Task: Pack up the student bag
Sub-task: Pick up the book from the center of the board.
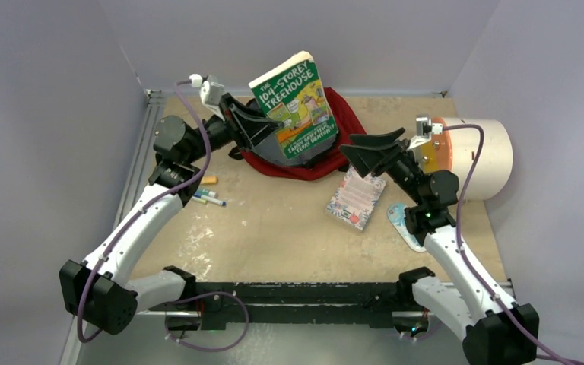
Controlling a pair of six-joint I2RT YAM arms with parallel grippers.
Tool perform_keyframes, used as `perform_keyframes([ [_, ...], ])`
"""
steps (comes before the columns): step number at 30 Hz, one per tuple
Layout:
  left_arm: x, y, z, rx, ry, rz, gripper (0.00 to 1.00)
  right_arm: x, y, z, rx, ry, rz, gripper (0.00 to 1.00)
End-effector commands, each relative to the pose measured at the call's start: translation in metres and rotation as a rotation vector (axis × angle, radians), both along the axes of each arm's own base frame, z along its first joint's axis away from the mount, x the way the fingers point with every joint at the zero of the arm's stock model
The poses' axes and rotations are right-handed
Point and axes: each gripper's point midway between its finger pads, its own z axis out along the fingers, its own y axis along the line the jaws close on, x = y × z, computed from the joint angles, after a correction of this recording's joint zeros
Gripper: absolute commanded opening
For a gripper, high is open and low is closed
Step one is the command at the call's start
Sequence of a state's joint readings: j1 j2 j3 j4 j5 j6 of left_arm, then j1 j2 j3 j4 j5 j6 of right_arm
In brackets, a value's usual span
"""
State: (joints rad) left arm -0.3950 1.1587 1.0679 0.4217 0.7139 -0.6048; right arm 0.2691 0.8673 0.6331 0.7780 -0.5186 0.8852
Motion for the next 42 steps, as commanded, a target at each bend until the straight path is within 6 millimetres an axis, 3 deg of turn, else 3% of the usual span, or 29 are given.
perform_keyframes([
  [1,-0.012,0.018,0.083,-0.161,-0.316,0.087,0.00,-0.036,0.000,0.065,0.159,-0.204,0.114,0.95],
  [6,-0.023,0.022,0.103,-0.171,-0.439,0.096,0.00,-0.051,0.005,0.086,0.170,-0.302,0.186,0.95],
  [12,-0.026,0.033,0.124,-0.351,-0.357,0.099,0.00,-0.067,0.032,0.095,0.254,-0.396,0.254,0.96],
  [14,-0.028,0.035,0.130,-0.394,-0.350,0.089,0.00,-0.061,0.045,0.096,0.278,-0.375,0.263,0.99],
  [20,-0.038,0.043,0.149,-0.463,-0.356,0.081,0.00,-0.053,0.058,0.113,0.424,-0.402,0.251,0.99],
  [24,-0.043,0.045,0.153,-0.482,-0.356,0.068,0.00,-0.041,0.075,0.128,0.467,-0.422,0.276,0.99],
  [33,-0.053,0.045,0.157,-0.490,-0.357,0.035,0.00,-0.022,0.087,0.141,0.570,-0.396,0.320,0.99],
  [42,-0.060,0.046,0.162,-0.488,-0.374,0.022,0.00,-0.006,0.104,0.129,0.548,-0.295,0.352,0.98],
])
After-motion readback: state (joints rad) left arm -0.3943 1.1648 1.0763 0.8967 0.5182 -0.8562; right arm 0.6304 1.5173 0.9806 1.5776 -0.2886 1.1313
